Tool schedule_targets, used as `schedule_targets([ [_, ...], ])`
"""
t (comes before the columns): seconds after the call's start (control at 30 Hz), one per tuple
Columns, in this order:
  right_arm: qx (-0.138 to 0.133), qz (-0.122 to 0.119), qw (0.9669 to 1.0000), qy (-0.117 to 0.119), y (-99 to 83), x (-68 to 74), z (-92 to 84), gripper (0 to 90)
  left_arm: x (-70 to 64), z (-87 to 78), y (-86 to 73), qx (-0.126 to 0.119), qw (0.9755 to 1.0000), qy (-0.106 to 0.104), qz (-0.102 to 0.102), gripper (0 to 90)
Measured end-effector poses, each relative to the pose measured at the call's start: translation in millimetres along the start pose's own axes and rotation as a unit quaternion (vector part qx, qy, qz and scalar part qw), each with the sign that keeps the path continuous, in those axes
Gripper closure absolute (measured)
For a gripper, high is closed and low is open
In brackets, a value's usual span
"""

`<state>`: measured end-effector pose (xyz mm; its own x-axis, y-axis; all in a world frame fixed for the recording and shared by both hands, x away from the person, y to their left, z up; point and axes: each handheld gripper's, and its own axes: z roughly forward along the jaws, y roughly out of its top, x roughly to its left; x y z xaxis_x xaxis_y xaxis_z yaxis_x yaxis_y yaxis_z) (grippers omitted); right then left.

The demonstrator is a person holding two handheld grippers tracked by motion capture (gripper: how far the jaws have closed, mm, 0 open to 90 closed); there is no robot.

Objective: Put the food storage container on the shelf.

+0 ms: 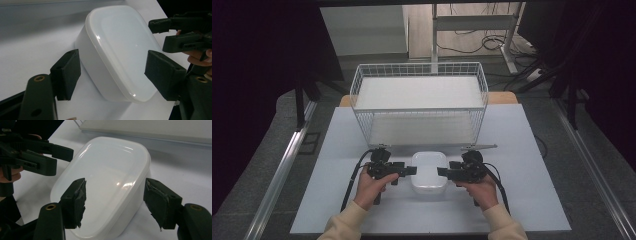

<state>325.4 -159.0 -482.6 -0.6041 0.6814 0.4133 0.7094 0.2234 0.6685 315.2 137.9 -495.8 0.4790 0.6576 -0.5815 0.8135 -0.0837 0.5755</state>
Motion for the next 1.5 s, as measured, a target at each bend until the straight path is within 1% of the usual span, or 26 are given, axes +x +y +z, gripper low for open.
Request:
schedule_targets([
  [0.07, 0.002, 0.007, 1.0, 0.001, -0.3, -0.7, 2.2, 34.4, 1.2, 2.1, -0.1, 0.002, 1.0, -0.001, -0.002, 29.6],
  [0.13, 0.003, 0.008, 1.0, 0.002, -0.5, -0.7, 2.8, 34.5, 1.2, 3.9, -0.8, 0.002, 1.0, 0.002, -0.003, 31.9],
  [0.17, 0.009, 0.009, 0.9999, 0.001, -1.4, -0.5, 5.6, 34.8, 1.5, 5.5, -1.3, 0.006, 1.0, 0.0, -0.003, 33.3],
  [0.2, 0.009, 0.009, 0.9999, 0.001, -1.4, -0.5, 5.6, 34.8, 1.5, 5.5, -1.3, 0.006, 1.0, 0.0, -0.003, 34.3],
  [0.23, 0.012, 0.014, 0.9998, 0.002, -2.1, -0.2, 8.2, 35.6, 1.4, 6.7, -1.5, 0.009, 0.9999, -0.003, -0.003, 35.3],
  [0.33, 0.015, 0.019, 0.9997, 0.004, -2.5, -0.7, 9.9, 36.4, 1.9, 8.7, -2.2, 0.018, 0.9998, -0.008, -0.001, 36.8],
  [0.37, 0.017, 0.026, 0.9995, 0.005, -3.0, -1.4, 10.9, 37.1, 2.0, 10.4, -2.7, 0.018, 0.9997, -0.014, -0.008, 37.7],
  [0.47, 0.018, 0.032, 0.9993, 0.005, -3.7, -2.2, 11.3, 38.6, 2.6, 11.7, -3.4, 0.018, 0.9996, -0.02, -0.012, 39.4],
  [0.5, 0.019, 0.034, 0.9992, 0.006, -4.1, -2.8, 11.4, 38.8, 4.1, 13.3, -4.4, 0.016, 0.999, -0.033, -0.026, 40.7],
  [0.53, 0.019, 0.04, 0.999, 0.008, -4.5, -3.6, 11.2, 39.6, 5.0, 14.3, -4.8, 0.017, 0.9986, -0.039, -0.033, 42.4],
  [0.57, 0.018, 0.041, 0.9989, 0.009, -4.6, -4.0, 11.0, 40.5, 5.1, 15.7, -5.3, 0.013, 0.9983, -0.037, -0.043, 43.5],
  [0.6, 0.018, 0.044, 0.9988, 0.01, -4.6, -4.5, 10.4, 42.1, 5.9, 15.5, -5.5, 0.015, 0.9983, -0.036, -0.042, 45.3],
  [0.67, 0.017, 0.048, 0.9987, 0.01, -4.5, -5.5, 8.8, 46.1, 6.0, 14.6, -5.4, 0.009, 0.9981, -0.037, -0.049, 47.1],
  [0.7, 0.013, 0.052, 0.9985, 0.01, -4.4, -6.1, 5.9, 52.8, 6.7, 12.9, -5.3, 0.011, 0.9983, -0.037, -0.045, 51.1],
  [0.73, 0.013, 0.052, 0.9985, 0.01, -4.4, -6.1, 5.9, 52.8, 6.4, 12.3, -5.4, 0.007, 0.9982, -0.036, -0.047, 51.1],
  [0.77, 0.011, 0.055, 0.9984, 0.011, -4.3, -6.4, 4.6, 54.6, 6.8, 10.6, -5.5, 0.008, 0.9982, -0.037, -0.046, 53.0],
  [0.8, 0.011, 0.061, 0.998, 0.014, -4.5, -7.2, 3.6, 56.3, 6.4, 9.7, -5.7, 0.008, 0.9982, -0.036, -0.047, 54.4],
  [0.87, 0.005, 0.075, 0.997, 0.022, -5.6, -9.1, 1.4, 60.6, 5.6, 7.5, -6.2, 0.01, 0.9986, -0.033, -0.041, 57.3],
  [0.9, 0.005, 0.075, 0.997, 0.022, -5.6, -9.1, 1.4, 60.6, 5.2, 6.2, -6.4, 0.009, 0.9989, -0.031, -0.035, 57.3],
  [0.97, 0.004, 0.081, 0.9963, 0.027, -6.1, -9.0, -0.8, 62.9, 2.6, 4.0, -7.1, 0.002, 0.999, -0.027, -0.037, 60.0],
  [1.0, 0.003, 0.081, 0.9963, 0.029, -6.5, -8.7, -1.8, 64.1, 2.4, 2.0, -7.5, 0.005, 0.9991, -0.027, -0.032, 61.4],
  [1.07, 0.001, 0.085, 0.9959, 0.032, -7.3, -7.9, -4.3, 66.3, 0.9, -0.7, -8.5, 0.001, 0.9993, -0.026, -0.029, 64.4],
  [1.1, -0.002, 0.083, 0.996, 0.033, -8.3, -6.9, -6.6, 68.1, -1.1, -3.0, -9.2, -0.003, 0.9995, -0.023, -0.023, 67.3],
  [1.17, -0.002, 0.082, 0.9961, 0.034, -8.7, -6.5, -7.5, 68.9, -2.9, -4.3, -9.8, -0.005, 0.9995, -0.023, -0.022, 68.1],
  [1.3, -0.009, 0.079, 0.9963, 0.032, -11.1, -2.4, -13.5, 72.3, -6.6, -9.0, -11.7, -0.011, 0.9996, -0.025, -0.011, 71.7],
  [1.5, -0.014, 0.07, 0.9969, 0.031, -12.6, 1.8, -18.6, 75.5, -9.3, -13.2, -13.1, -0.013, 0.9995, -0.027, -0.004, 75.4],
])
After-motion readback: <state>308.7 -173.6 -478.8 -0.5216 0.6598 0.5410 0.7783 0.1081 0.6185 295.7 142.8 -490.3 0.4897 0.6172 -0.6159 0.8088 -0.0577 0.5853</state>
